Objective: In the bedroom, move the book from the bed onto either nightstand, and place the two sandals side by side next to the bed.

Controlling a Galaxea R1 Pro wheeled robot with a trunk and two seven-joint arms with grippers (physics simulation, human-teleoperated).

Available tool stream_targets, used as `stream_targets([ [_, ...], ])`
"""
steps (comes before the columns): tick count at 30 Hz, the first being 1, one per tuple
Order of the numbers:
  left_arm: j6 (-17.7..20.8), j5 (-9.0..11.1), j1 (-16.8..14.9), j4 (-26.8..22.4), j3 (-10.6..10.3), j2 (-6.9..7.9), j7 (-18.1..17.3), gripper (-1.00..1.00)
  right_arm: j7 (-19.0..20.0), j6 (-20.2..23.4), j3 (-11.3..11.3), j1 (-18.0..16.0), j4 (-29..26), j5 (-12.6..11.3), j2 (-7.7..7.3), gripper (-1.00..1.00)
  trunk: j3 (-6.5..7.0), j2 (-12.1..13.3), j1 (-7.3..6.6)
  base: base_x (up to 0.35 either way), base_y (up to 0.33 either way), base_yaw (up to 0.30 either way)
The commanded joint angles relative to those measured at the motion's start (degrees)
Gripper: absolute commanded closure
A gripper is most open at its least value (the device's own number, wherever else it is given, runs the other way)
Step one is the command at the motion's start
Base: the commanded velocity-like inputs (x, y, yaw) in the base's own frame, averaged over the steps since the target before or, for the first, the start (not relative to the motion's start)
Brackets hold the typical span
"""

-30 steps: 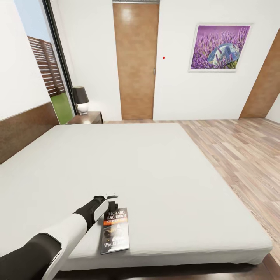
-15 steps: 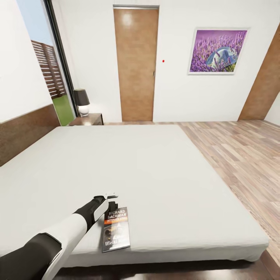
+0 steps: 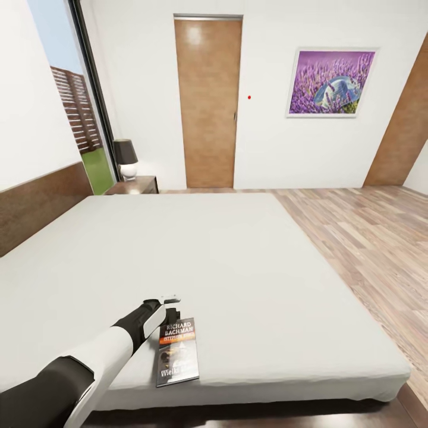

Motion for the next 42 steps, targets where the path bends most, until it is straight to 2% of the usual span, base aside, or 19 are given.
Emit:
stream_targets([
  [1,0.2,0.6,0.0,-0.1,-0.4,0.03,0.4,-1.00,-0.2,-0.3,-0.5,0.0,0.1,0.6,-0.01,-1.00,-0.02,0.0,0.00,-0.001,0.000,0.000],
  [42,0.2,0.5,0.0,-0.3,-0.5,0.03,0.3,-1.00,-0.2,-0.3,-0.5,0.0,0.0,0.6,0.03,-1.00,0.05,0.0,0.00,0.000,0.000,0.000],
])
